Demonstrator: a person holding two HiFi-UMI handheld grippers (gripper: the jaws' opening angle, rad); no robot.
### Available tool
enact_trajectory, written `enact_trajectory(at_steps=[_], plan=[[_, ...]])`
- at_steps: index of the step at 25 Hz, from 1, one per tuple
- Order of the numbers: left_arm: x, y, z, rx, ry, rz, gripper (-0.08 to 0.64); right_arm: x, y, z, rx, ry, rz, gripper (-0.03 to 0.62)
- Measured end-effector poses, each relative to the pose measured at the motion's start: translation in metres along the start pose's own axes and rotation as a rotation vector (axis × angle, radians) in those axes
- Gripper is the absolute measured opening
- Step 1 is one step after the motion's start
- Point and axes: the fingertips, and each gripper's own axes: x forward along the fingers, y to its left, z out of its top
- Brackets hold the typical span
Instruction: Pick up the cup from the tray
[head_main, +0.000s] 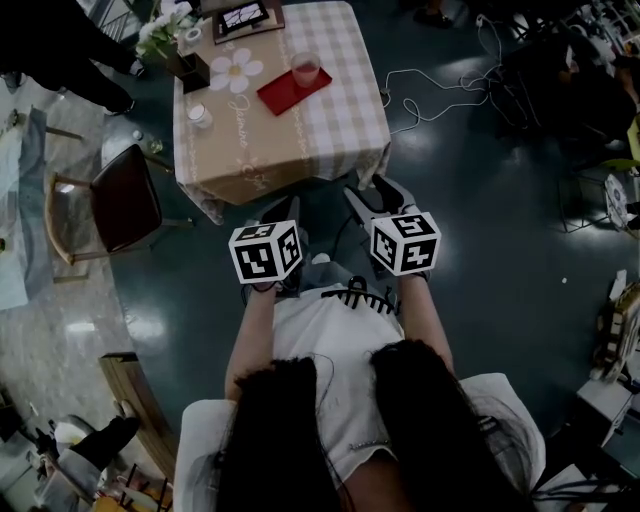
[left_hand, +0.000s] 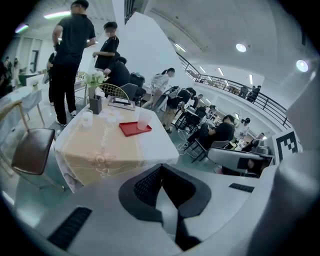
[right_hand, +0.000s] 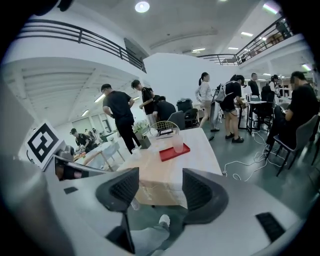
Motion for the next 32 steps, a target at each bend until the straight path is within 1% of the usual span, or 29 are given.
enact_trajectory(at_steps=[3,6,9,12,18,22,26,32], plan=[[0.012,0.003,0.006,0.008,0.013,-0.002,0.008,0.004,-0.008,0.01,0.004,-0.038,0.0,0.316],[0.024,0.004,0.019,0.012,0.016,-0.012,0.008,0.014,-0.017,0.017,-0.004,-0.026,-0.011,0.333],[0.036,0.008,0.036,0.021,0.014,-0.018,0.008,0.028,-0.025,0.026,-0.01,-0.015,-0.015,0.339],[0.046,0.019,0.054,0.013,0.014,-0.011,0.008,0.047,-0.026,0.039,-0.033,-0.006,-0.017,0.351],[0.068,0.043,0.096,0.004,0.011,-0.007,0.008,0.09,-0.026,0.078,-0.04,-0.023,0.002,0.354],[0.081,0.055,0.123,0.0,0.005,-0.017,0.008,0.115,-0.028,0.098,-0.059,-0.015,-0.018,0.354],[0.092,0.069,0.142,-0.002,0.013,-0.024,0.008,0.135,-0.031,0.112,-0.079,0.002,-0.04,0.354],[0.104,0.091,0.165,0.009,0.027,-0.032,0.008,0.165,-0.031,0.121,-0.08,0.027,-0.064,0.361]])
